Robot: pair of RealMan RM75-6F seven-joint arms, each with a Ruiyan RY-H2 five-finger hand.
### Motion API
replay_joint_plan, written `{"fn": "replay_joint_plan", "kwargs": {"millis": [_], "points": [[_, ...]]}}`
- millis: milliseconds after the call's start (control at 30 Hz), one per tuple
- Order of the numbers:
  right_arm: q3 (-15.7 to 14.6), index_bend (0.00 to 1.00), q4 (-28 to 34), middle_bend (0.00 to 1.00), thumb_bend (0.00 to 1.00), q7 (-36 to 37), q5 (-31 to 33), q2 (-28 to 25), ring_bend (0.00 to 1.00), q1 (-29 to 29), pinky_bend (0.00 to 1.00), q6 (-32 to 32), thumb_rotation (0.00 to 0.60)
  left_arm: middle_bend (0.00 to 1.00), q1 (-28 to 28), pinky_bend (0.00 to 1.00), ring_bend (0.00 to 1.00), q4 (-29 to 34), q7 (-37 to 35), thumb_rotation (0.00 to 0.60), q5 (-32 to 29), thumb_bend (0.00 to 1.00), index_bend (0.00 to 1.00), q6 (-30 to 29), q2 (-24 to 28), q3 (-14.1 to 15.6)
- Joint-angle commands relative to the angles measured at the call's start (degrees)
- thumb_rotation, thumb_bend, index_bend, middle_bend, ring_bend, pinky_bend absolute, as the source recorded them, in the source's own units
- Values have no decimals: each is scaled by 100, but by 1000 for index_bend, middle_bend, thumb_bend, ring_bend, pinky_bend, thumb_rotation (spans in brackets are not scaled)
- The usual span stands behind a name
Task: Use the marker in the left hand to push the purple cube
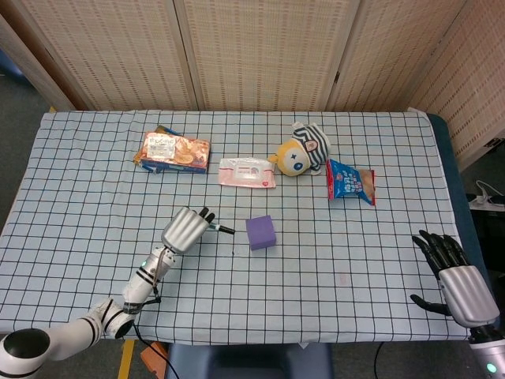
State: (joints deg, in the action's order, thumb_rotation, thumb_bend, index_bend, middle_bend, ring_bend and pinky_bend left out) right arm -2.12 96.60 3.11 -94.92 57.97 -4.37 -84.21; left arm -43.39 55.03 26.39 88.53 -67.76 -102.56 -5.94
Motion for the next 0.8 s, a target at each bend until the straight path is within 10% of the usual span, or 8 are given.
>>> {"fn": "replay_joint_plan", "kwargs": {"millis": [33,533,800], "points": [[-14,0,7,0,0,-24,-20,14,0,-7,0,17,600,802,752,1000,847,1064,201,600,-101,672,782,-535,924,341],[-56,0,69,0,0,-203,-121,90,0,-19,0,52,600,689,1518,1000,854,-37,-801,600,-677,608,569,-96,1118,610],[-35,0,75,0,0,-262,-77,112,0,-13,0,47,600,459,1510,1000,853,-265,-1027,600,-641,522,210,132,1054,606]]}}
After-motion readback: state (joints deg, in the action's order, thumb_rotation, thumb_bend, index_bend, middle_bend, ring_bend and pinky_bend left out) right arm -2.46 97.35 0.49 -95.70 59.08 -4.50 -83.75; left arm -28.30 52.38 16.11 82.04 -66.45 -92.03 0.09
